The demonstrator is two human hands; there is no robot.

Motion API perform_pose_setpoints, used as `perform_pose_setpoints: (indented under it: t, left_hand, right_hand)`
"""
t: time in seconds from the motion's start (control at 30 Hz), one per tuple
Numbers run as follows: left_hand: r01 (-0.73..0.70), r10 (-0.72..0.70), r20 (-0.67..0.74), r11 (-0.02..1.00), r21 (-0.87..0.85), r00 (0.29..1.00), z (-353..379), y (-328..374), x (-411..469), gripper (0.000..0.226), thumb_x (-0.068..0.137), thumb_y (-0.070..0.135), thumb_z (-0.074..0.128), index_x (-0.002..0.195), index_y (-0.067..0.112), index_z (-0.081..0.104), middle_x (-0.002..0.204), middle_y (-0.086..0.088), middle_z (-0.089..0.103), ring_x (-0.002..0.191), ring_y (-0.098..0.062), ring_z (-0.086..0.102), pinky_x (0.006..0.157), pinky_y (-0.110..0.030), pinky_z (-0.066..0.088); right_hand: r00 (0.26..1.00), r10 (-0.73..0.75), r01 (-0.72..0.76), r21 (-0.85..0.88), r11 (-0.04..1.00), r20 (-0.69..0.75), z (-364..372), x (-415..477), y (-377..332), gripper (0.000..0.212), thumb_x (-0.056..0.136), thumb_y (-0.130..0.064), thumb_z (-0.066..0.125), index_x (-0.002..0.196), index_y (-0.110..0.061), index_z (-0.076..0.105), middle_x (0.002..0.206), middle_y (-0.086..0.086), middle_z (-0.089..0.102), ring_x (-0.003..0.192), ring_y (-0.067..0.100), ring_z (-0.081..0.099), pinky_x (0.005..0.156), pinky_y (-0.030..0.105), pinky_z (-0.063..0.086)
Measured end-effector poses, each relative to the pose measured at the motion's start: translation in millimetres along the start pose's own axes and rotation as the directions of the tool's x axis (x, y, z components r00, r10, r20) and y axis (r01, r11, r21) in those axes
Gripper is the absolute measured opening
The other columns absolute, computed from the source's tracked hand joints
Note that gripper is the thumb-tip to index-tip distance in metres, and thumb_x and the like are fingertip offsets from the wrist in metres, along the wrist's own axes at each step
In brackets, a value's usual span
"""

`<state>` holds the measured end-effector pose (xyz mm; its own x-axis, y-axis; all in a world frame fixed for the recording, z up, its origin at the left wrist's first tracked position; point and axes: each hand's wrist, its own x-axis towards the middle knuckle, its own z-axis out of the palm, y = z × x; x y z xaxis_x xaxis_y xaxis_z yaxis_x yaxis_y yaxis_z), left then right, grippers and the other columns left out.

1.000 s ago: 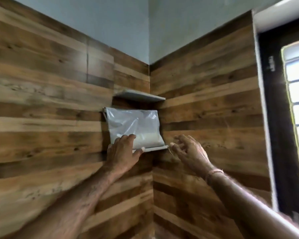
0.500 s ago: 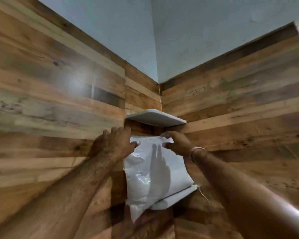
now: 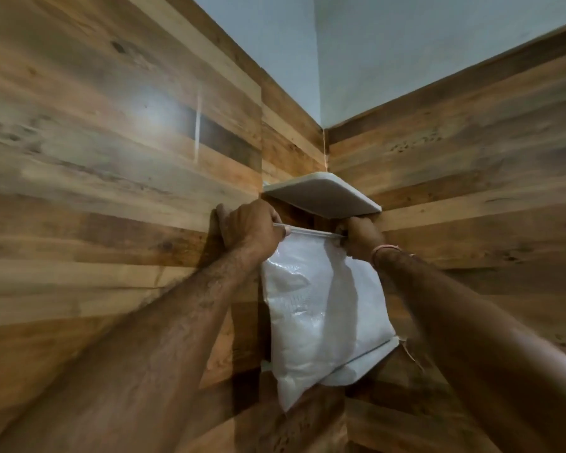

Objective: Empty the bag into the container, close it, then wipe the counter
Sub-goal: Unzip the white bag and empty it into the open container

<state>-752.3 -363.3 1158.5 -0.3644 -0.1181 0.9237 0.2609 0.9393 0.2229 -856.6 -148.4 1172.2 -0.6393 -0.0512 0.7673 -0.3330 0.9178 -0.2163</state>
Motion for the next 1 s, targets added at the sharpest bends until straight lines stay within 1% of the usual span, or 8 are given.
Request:
perform_pose_setpoints:
  t: [0.17,0.27,0.5,0.63,0.77,0.87,0.93,1.0]
  left_hand:
    - [0.013,-0.017,-0.031,0.992,-0.127,0.999,-15.6,16.9,-2.2,0.022,0.088,0.047,0.073,0.089,0.026,0.077,0.093,0.009,0.074,0.090,-0.012,0.057,0.106,-0.046,0.028]
    - [-0.024,0.013,-0.077,0.991,-0.134,0.997,-28.5,32.9,-5.4,0.021,0.089,0.045,0.073,0.094,0.025,0.078,0.097,0.006,0.075,0.087,-0.010,0.053,0.105,-0.046,0.030]
    - [-0.139,0.126,-0.088,0.976,-0.166,0.988,-61.5,122.8,-61.3,0.019,0.086,0.047,0.074,0.086,0.028,0.076,0.090,0.010,0.073,0.086,-0.009,0.054,0.103,-0.046,0.032]
    - [-0.100,0.106,0.011,0.962,-0.255,0.994,-64.7,179.2,-138.6,0.023,0.082,0.051,0.076,0.075,0.029,0.072,0.070,0.018,0.065,0.080,-0.009,0.062,0.099,-0.042,0.040]
    - [-0.017,0.070,0.153,0.947,-0.321,0.986,-67.3,237.5,-245.1,0.025,0.079,0.054,0.077,0.077,0.029,0.076,0.072,0.018,0.070,0.080,-0.008,0.064,0.099,-0.042,0.041]
    - [0.039,0.054,0.276,0.946,-0.320,0.960,-69.7,279.3,-332.6,0.025,0.080,0.054,0.075,0.077,0.029,0.075,0.074,0.015,0.072,0.081,-0.009,0.066,0.098,-0.043,0.042]
    - [0.062,0.075,0.376,0.939,-0.339,0.923,-71.8,306.7,-391.3,0.025,0.080,0.052,0.075,0.078,0.027,0.075,0.076,0.011,0.073,0.080,-0.012,0.067,0.086,-0.036,0.046]
    - [0.081,0.091,0.454,0.935,-0.346,0.886,-76.4,322.9,-441.0,0.023,0.082,0.046,0.077,0.080,0.024,0.076,0.077,0.008,0.072,0.079,-0.013,0.067,0.070,-0.028,0.034]
  right_hand:
    - [0.996,-0.036,0.036,-0.002,0.999,-0.084,-41.0,-28.5,6.7,0.009,0.090,-0.006,0.063,0.096,-0.010,0.067,0.097,0.013,0.064,0.090,0.034,0.066,0.077,0.039,0.058]
    - [0.993,-0.029,0.035,0.052,0.998,-0.116,-65.1,-43.9,20.3,0.021,0.090,-0.007,0.062,0.075,-0.022,0.063,0.092,0.012,0.071,0.071,0.027,0.068,0.064,0.034,0.058]
    - [0.989,-0.007,0.022,0.107,0.994,-0.146,-141.7,-137.1,91.5,0.011,0.079,-0.024,0.055,0.068,-0.021,0.056,0.074,0.006,0.074,0.071,0.029,0.070,0.071,0.051,0.062]
    - [0.996,0.053,-0.045,0.101,0.994,-0.077,-186.7,-222.8,145.3,0.016,0.082,-0.020,0.065,0.067,-0.019,0.060,0.068,0.007,0.074,0.065,0.028,0.072,0.070,0.048,0.063]
    - [0.993,0.110,-0.113,0.108,0.988,0.037,-222.3,-331.4,203.9,0.012,0.071,-0.024,0.058,0.069,-0.014,0.064,0.065,0.009,0.073,0.062,0.032,0.071,0.068,0.050,0.063]
    - [0.970,0.193,-0.209,0.097,0.973,0.150,-241.8,-423.0,243.6,0.014,0.081,-0.011,0.065,0.067,-0.011,0.064,0.074,0.017,0.074,0.065,0.033,0.071,0.065,0.048,0.062]
    - [0.934,0.266,-0.294,0.091,0.951,0.240,-252.9,-483.4,272.7,0.010,0.080,-0.014,0.062,0.074,-0.009,0.068,0.076,0.015,0.076,0.066,0.030,0.073,0.065,0.048,0.063]
    - [0.906,0.298,-0.330,0.059,0.942,0.302,-257.4,-534.3,294.5,0.017,0.071,-0.028,0.056,0.076,-0.016,0.067,0.068,0.004,0.075,0.063,0.022,0.074,0.069,0.049,0.064]
